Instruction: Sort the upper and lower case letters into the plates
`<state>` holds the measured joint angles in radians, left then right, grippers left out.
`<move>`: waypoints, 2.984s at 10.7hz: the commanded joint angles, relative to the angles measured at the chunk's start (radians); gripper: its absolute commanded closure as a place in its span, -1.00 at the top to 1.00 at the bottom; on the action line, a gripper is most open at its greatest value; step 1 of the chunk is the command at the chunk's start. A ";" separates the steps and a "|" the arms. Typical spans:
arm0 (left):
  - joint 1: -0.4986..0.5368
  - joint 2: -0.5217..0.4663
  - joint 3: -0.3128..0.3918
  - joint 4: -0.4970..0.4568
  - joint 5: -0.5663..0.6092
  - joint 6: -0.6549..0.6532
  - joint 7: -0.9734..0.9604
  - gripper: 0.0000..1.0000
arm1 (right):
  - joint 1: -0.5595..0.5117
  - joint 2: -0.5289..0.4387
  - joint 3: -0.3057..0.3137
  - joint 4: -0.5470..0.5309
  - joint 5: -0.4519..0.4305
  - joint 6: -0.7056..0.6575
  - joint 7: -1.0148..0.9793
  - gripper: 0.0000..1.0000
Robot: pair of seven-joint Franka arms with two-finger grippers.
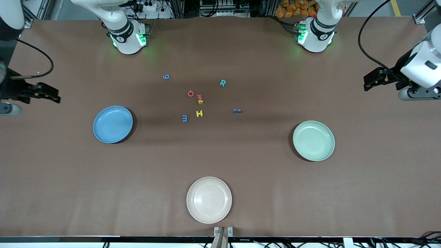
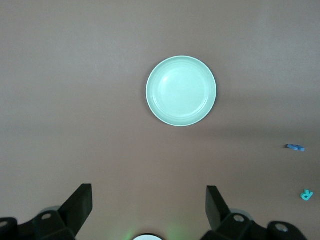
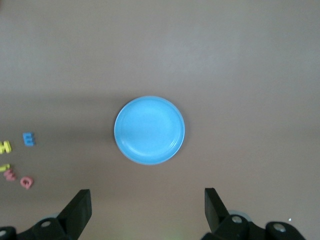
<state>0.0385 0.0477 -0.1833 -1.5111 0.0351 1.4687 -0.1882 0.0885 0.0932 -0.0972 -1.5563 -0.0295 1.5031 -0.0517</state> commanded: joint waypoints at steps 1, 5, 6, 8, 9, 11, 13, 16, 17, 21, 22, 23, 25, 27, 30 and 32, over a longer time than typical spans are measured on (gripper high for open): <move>-0.055 -0.002 0.010 -0.009 -0.024 -0.010 -0.162 1.00 | 0.062 0.054 0.004 -0.004 0.019 -0.044 0.021 1.00; -0.094 0.018 0.010 -0.011 -0.055 0.022 -0.268 1.00 | 0.138 0.049 0.007 -0.172 0.072 0.087 0.205 1.00; -0.110 0.024 0.010 -0.011 -0.055 0.034 -0.308 1.00 | 0.169 0.036 0.005 -0.239 0.089 0.151 0.211 1.00; -0.161 0.043 0.007 -0.011 -0.055 0.060 -0.477 1.00 | 0.209 -0.003 0.007 -0.377 0.098 0.289 0.269 1.00; -0.189 0.056 0.004 -0.011 -0.054 0.079 -0.522 1.00 | 0.239 -0.015 0.007 -0.440 0.098 0.368 0.310 1.00; -0.224 0.079 0.004 -0.011 -0.055 0.088 -0.607 1.00 | 0.260 -0.068 0.007 -0.596 0.098 0.503 0.326 1.00; -0.238 0.110 0.004 -0.012 -0.055 0.111 -0.652 1.00 | 0.276 -0.156 0.007 -0.778 0.098 0.615 0.323 1.00; -0.243 0.168 0.004 -0.014 -0.107 0.172 -0.698 1.00 | 0.351 -0.164 0.007 -0.885 0.100 0.659 0.344 1.00; -0.243 0.173 0.002 -0.027 -0.109 0.195 -0.744 1.00 | 0.400 -0.161 0.007 -0.962 0.100 0.774 0.389 1.00; -0.308 0.175 -0.010 -0.144 -0.166 0.402 -1.020 1.00 | 0.519 -0.138 0.007 -1.156 0.100 1.082 0.435 1.00; -0.313 0.185 -0.025 -0.168 -0.164 0.447 -1.101 1.00 | 0.560 -0.136 0.007 -1.185 0.102 1.121 0.435 1.00; -0.315 0.213 -0.045 -0.176 -0.164 0.482 -1.204 1.00 | 0.592 -0.136 0.007 -1.223 0.100 1.173 0.450 1.00; -0.367 0.260 -0.054 -0.178 -0.138 0.541 -1.391 1.00 | 0.640 -0.107 0.007 -1.251 0.102 1.232 0.490 1.00; -0.376 0.287 -0.054 -0.178 -0.136 0.576 -1.512 1.00 | 0.664 -0.083 0.007 -1.261 0.100 1.246 0.490 1.00; -0.400 0.329 -0.051 -0.191 -0.135 0.625 -1.657 1.00 | 0.694 -0.081 0.007 -1.280 0.100 1.246 0.490 1.00; -0.420 0.343 -0.047 -0.211 -0.135 0.631 -1.740 1.00 | 0.718 -0.078 0.007 -1.288 0.100 1.243 0.489 1.00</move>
<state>-0.3601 0.3842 -0.2377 -1.7068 -0.1080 2.0805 -1.8574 0.7742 0.0376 -0.0844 -2.7929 0.0620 2.7174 0.4261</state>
